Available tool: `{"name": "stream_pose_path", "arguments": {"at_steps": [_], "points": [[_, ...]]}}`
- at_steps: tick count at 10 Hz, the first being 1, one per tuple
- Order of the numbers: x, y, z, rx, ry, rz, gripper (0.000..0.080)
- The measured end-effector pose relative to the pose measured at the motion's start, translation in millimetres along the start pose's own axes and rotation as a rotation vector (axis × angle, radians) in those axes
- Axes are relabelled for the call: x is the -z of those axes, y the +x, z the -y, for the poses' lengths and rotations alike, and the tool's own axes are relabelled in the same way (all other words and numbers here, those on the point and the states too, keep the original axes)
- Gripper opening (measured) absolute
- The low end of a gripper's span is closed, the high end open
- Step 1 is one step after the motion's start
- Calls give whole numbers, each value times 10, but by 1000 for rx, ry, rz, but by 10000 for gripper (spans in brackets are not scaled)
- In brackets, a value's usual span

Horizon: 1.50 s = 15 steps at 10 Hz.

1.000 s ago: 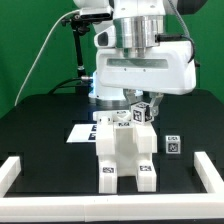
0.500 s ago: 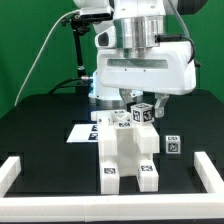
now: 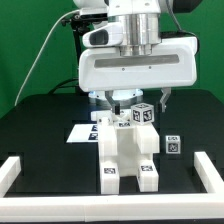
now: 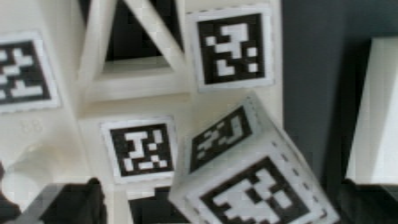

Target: Assemble chair

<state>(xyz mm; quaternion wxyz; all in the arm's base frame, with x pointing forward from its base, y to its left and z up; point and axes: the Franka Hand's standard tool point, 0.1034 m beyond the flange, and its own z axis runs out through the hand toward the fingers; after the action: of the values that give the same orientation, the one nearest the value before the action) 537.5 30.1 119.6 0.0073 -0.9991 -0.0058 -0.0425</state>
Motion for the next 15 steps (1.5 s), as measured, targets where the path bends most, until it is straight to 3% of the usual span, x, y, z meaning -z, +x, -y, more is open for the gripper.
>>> {"name": "stream_pose_path", "arguments": {"at_steps": [4, 8, 10, 15], "points": [[-2, -1, 13, 431, -17, 6, 649], [-15, -33, 64, 439, -11, 10, 610], [-20, -36, 68, 292, -9, 9, 291], [-23, -37, 68, -52, -10, 8, 284]]}}
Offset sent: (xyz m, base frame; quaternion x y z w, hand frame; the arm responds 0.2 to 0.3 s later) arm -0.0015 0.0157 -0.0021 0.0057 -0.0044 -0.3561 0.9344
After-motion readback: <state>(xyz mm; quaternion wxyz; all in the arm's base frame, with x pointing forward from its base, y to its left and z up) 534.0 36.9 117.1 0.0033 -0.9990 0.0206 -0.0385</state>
